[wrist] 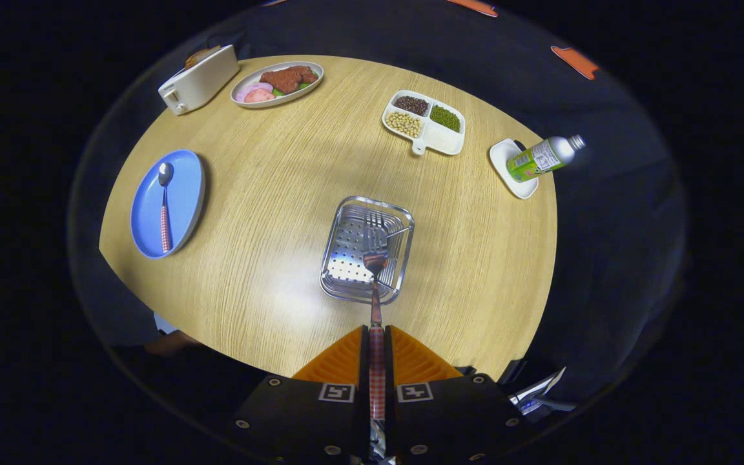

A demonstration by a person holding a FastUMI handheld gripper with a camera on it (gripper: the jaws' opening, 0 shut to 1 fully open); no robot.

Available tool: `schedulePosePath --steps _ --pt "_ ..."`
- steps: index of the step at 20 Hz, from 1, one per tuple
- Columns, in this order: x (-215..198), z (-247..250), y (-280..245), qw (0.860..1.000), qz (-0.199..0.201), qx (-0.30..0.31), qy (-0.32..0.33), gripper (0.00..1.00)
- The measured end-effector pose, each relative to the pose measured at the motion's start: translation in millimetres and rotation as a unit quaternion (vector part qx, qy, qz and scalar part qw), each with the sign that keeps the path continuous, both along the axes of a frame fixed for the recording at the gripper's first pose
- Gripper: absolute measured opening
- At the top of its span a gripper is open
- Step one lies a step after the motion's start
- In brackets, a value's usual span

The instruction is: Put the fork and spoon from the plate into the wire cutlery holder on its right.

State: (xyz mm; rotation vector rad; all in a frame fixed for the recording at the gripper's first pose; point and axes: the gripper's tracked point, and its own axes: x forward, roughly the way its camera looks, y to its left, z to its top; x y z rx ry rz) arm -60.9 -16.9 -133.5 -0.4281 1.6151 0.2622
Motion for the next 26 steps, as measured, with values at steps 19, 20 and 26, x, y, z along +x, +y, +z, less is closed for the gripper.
schedulePosePath --steps 19,20,26 --pt "22.5 -30.5 5.0 0.978 0.118 -0.058 0.163 0.09" --pt "25.1 -35.1 5.8 0.978 0.12 -0.056 0.159 0.09" --pt "40.0 -37.3 20.0 0.987 0.096 -0.031 0.122 0.18"
